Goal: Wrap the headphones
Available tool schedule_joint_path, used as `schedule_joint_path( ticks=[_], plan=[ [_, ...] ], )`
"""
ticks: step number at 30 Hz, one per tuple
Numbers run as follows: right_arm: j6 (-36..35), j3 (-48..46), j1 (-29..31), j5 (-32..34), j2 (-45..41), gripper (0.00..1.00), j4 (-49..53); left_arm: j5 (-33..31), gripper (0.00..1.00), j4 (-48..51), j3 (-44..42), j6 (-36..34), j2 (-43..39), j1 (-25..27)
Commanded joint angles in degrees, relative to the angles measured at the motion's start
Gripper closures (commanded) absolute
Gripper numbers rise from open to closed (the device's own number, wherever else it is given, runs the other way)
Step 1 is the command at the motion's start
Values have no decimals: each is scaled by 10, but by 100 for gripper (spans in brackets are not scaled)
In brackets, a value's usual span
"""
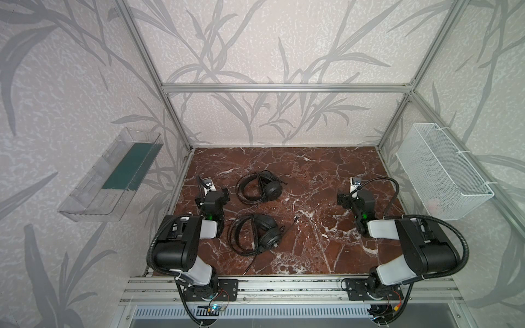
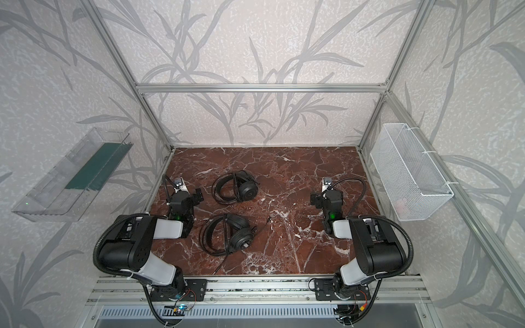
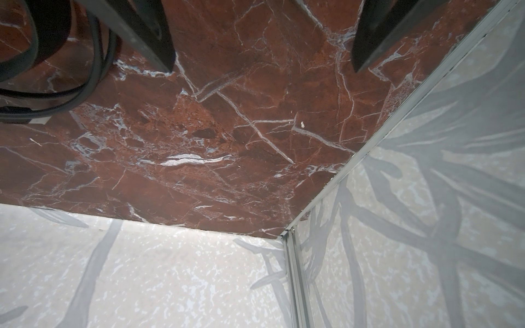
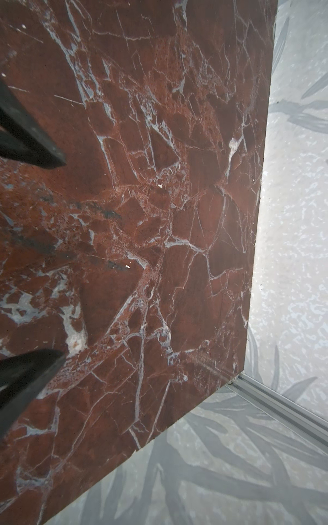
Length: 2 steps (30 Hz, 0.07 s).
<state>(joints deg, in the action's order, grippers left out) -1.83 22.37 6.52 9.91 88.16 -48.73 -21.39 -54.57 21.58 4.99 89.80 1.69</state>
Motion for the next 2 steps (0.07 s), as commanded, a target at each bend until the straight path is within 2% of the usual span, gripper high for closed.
schedule_joint_path(
  ticks=[1,2],
  plan=[
    [0,-3,0,1,8,1,-29,-1,1,-16,-5,-10,6,1],
    [-1,-5,0,0,9,1,-33,-2,1,-17,-4,-10,6,0]
  ],
)
